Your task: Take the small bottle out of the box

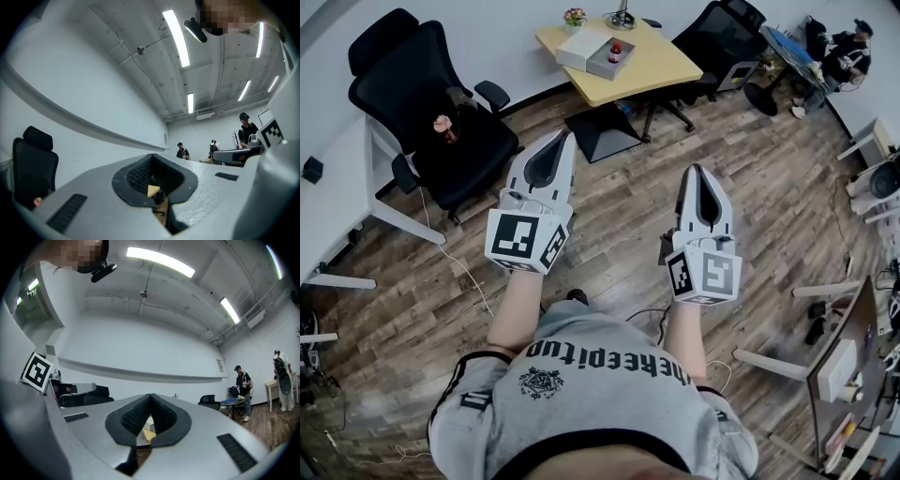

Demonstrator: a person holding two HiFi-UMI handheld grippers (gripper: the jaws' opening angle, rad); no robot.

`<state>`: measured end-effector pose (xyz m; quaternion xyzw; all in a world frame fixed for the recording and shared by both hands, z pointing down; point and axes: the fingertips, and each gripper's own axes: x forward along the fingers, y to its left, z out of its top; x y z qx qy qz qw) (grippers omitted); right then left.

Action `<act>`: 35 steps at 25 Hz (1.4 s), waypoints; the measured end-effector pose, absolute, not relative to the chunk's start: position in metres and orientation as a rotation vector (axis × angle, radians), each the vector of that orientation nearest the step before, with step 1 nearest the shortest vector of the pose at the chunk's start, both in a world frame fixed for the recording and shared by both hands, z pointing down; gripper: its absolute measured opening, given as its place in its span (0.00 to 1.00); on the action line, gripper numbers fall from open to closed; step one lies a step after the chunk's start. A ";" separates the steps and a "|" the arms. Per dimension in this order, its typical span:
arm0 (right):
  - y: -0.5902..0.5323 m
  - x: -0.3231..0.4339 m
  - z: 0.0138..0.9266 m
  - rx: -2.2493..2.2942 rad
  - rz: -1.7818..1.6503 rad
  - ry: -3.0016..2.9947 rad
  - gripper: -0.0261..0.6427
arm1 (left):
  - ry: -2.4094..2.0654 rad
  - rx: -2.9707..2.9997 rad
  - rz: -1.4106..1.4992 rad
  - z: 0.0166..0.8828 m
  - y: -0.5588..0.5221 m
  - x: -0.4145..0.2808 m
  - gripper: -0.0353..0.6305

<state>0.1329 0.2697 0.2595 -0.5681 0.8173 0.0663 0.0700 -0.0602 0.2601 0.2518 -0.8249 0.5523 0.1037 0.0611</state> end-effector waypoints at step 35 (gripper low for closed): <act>0.068 0.068 0.257 -1.610 0.190 2.527 0.04 | 1.722 -2.474 0.297 0.255 0.078 -0.115 0.06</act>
